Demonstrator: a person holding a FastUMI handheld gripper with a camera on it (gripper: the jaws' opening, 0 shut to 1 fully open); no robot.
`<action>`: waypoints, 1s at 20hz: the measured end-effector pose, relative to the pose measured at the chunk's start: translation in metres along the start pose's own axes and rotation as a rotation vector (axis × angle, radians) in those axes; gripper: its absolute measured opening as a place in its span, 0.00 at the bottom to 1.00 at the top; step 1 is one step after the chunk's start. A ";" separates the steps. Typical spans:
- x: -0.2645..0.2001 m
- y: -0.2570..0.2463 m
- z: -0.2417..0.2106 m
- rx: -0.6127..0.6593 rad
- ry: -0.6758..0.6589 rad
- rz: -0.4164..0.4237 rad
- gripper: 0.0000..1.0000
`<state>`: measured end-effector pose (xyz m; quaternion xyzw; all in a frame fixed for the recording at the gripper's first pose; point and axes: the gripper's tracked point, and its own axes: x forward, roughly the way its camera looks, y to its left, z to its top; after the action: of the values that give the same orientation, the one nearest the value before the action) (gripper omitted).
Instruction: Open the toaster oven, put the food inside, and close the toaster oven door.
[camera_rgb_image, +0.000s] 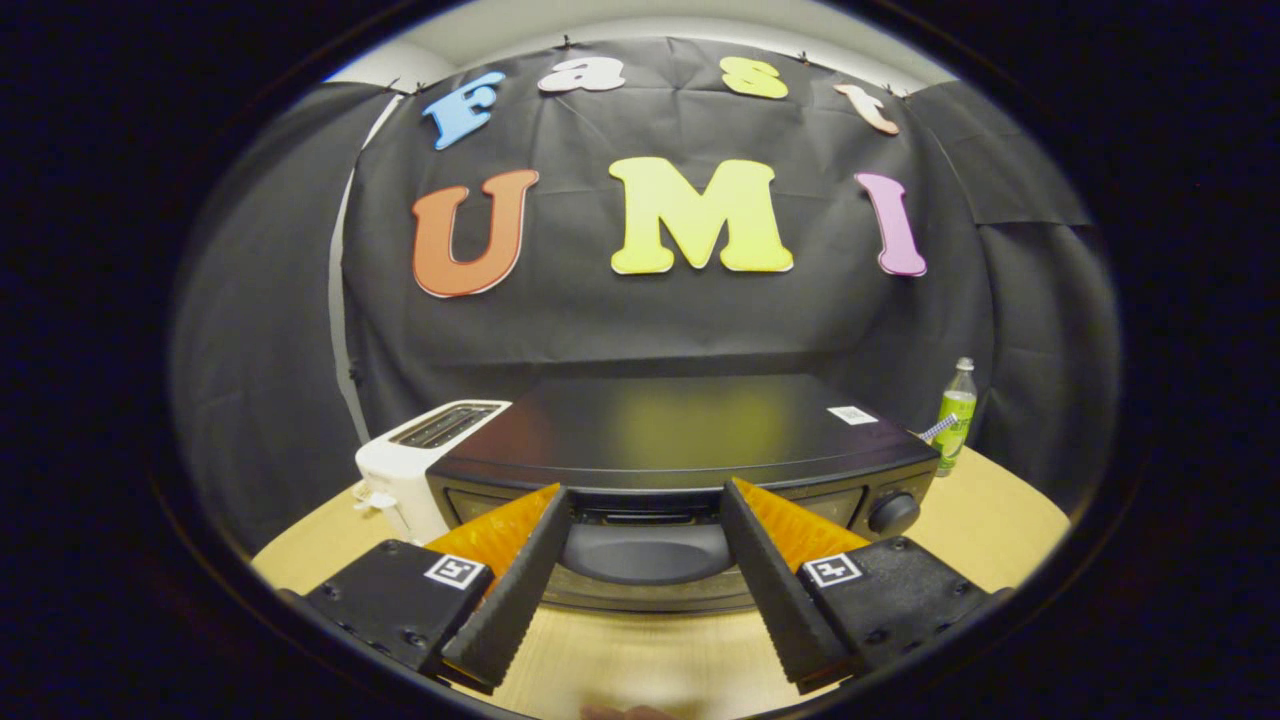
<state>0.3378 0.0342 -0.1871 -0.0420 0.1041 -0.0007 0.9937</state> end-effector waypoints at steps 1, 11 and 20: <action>-0.003 0.000 -0.001 0.000 -0.007 0.000 1.00; -0.062 0.001 -0.047 -0.017 0.040 0.038 1.00; -0.090 -0.002 -0.089 -0.063 0.120 0.034 1.00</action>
<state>0.2319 0.0253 -0.2549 -0.0715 0.1640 0.0169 0.9837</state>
